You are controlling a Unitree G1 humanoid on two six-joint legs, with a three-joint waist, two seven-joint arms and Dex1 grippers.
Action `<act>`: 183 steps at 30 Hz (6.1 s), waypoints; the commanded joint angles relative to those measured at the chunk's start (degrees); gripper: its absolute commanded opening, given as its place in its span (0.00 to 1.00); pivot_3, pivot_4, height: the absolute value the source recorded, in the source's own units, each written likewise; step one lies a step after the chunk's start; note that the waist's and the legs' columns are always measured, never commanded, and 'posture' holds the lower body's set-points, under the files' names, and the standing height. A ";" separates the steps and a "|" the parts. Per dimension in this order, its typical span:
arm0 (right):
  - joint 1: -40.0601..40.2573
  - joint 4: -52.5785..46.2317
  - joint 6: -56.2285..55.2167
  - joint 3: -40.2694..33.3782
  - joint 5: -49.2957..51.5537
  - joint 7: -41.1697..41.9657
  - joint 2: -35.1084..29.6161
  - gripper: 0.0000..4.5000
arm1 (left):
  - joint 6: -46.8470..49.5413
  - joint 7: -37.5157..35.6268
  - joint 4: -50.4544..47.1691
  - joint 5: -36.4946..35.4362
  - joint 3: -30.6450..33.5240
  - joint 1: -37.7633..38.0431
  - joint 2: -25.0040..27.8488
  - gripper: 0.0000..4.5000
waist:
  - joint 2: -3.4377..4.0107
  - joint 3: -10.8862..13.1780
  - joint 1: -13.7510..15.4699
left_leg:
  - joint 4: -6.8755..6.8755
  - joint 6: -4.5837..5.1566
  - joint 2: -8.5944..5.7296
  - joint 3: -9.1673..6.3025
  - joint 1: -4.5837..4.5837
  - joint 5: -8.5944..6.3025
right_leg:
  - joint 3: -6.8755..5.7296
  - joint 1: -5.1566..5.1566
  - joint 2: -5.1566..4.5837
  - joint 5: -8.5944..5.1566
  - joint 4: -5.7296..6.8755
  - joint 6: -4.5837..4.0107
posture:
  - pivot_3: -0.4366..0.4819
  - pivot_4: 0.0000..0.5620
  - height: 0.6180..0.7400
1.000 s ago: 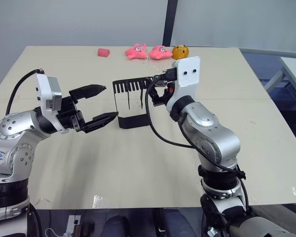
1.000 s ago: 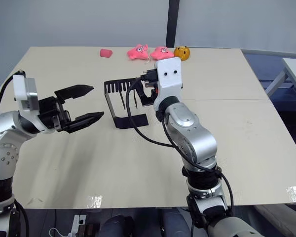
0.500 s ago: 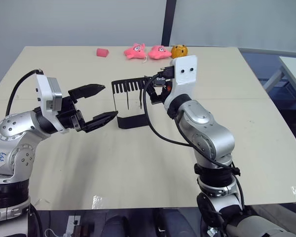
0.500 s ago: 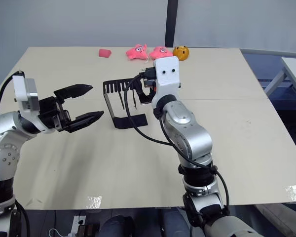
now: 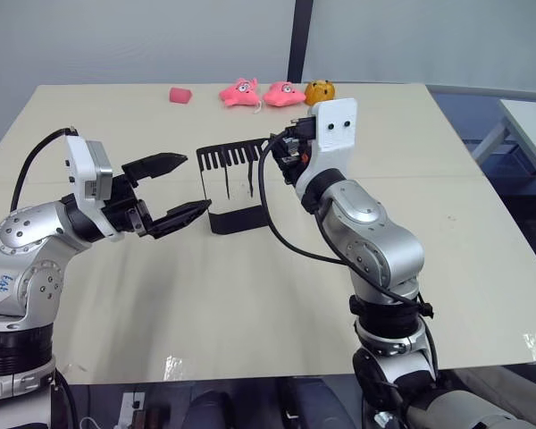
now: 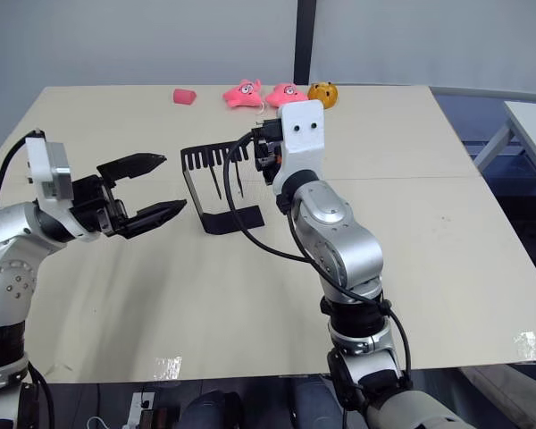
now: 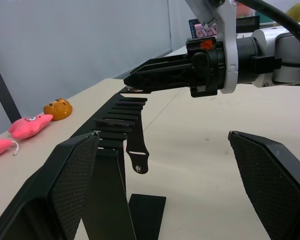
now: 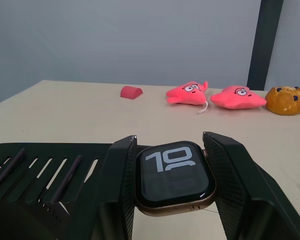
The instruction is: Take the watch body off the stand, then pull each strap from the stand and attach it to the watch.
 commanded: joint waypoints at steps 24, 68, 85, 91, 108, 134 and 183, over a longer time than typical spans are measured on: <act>12.93 -19.15 -7.70 -10.38 6.19 14.09 -15.82 0.35 | -1.76 -8.95 -2.56 -0.66 -2.42 1.39 2.71 1.00 | 0.01 0.01 0.28 | -0.10 -0.01 0.01 -0.01 -0.04 -0.01 | -0.01 0.02 0.01 0.00 -0.19 0.00 | 0.48 0.27 1.00; 47.56 2.98 -41.99 -14.51 8.60 34.67 -27.41 0.99 | -10.93 -18.27 1.93 5.20 -5.78 7.68 0.98 1.00 | 0.03 0.03 1.69 | -0.30 -0.13 0.00 -0.03 0.29 0.11 | 0.15 0.27 0.16 0.01 -0.20 0.00 | 0.48 0.27 1.00; 68.36 14.59 -56.16 -41.34 12.75 56.07 -44.65 0.99 | -25.11 -6.90 21.30 14.19 13.30 23.37 1.96 1.00 | -0.21 0.10 1.78 | -0.79 0.17 -0.01 0.02 1.18 -0.18 | 0.05 1.29 0.03 0.07 -1.05 0.07 | 0.48 0.27 1.00; 66.51 18.11 -58.14 -40.62 13.61 60.66 -45.17 0.99 | -27.13 -5.71 20.11 13.99 12.81 23.89 1.10 1.00 | -0.17 0.10 1.85 | -0.82 0.17 -0.02 0.02 1.21 -0.19 | 0.03 1.30 0.00 0.11 -1.01 0.04 | 0.48 0.27 1.00; 48.74 -0.70 -45.81 -22.25 24.57 58.25 -35.91 0.99 | -4.09 32.15 -20.77 19.06 -4.28 25.59 -22.75 1.00 | -0.04 0.17 3.11 | -0.56 0.16 -0.03 -0.06 1.12 -0.17 | 0.13 1.38 0.11 0.24 -1.00 0.25 | 0.48 0.27 1.00; 40.58 0.81 -51.10 -8.07 15.23 57.32 -29.31 0.99 | -6.18 53.94 1.96 36.89 -14.21 2.68 -40.32 1.00 | -0.05 0.16 4.66 | -0.42 0.13 -0.05 -0.02 1.10 -0.03 | 0.16 1.34 0.16 0.28 -0.96 0.29 | 0.48 0.27 1.00; 34.08 -11.25 -27.22 3.27 3.21 24.69 -14.27 1.00 | -11.14 61.53 9.58 46.66 -16.45 -1.48 -42.60 0.01 | -0.05 0.16 4.57 | -0.43 0.06 0.02 0.13 1.03 0.01 | 0.16 1.14 0.14 0.29 -0.86 0.23 | 0.48 0.27 1.00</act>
